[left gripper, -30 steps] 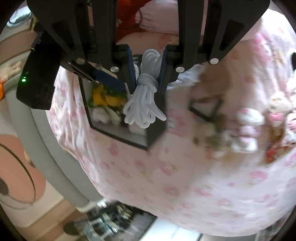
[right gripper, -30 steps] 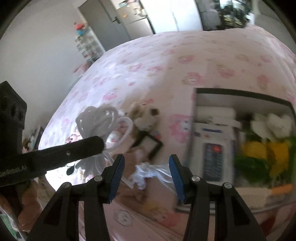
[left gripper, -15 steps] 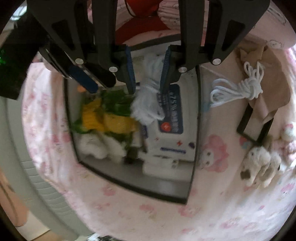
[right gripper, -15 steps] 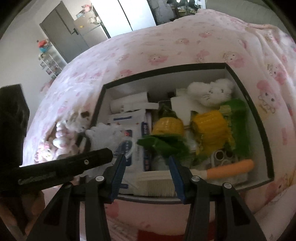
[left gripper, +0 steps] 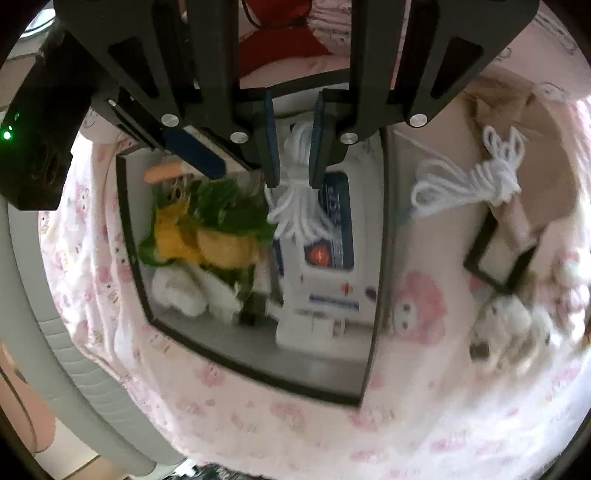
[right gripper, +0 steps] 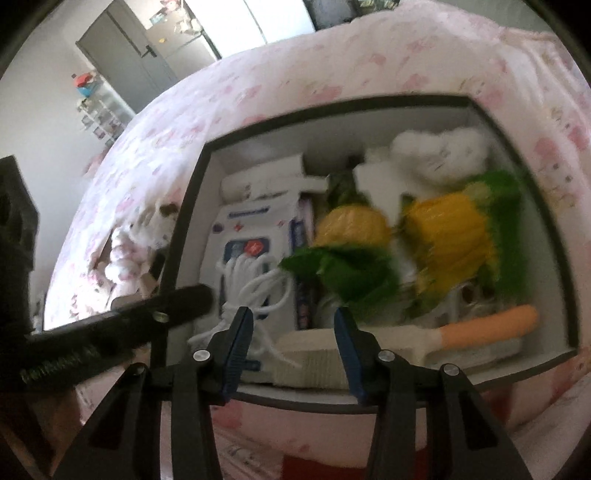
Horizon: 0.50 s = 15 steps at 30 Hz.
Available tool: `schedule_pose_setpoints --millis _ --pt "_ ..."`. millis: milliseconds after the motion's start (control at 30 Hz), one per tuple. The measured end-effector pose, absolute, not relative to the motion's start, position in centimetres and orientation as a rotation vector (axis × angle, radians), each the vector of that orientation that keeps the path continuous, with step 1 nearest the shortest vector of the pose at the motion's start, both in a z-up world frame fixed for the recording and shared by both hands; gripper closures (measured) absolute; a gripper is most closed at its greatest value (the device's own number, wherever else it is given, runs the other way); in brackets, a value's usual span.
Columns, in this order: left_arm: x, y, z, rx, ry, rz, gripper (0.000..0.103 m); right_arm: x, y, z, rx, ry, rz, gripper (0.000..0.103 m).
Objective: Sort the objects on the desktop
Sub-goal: 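Lower the white cord bundle into the box and open the left gripper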
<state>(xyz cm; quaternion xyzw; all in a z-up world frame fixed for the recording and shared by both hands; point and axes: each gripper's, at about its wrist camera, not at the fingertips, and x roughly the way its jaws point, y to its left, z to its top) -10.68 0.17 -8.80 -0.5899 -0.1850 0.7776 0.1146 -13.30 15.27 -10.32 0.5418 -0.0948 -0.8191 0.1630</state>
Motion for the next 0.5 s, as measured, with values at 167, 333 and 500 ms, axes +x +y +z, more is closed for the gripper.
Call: schedule_pose_setpoints --millis 167,333,500 --pt "-10.4 -0.4 -9.3 -1.729 -0.559 2.271 0.091 -12.8 14.5 -10.3 1.536 -0.203 -2.458 0.067" --pt "-8.6 -1.7 -6.7 -1.608 -0.537 2.314 0.091 -11.2 14.8 -8.5 1.467 -0.253 -2.517 0.067" --pt "-6.3 -5.1 -4.1 -1.493 -0.577 2.379 0.09 -10.4 12.4 -5.0 1.281 -0.135 -2.377 0.082"
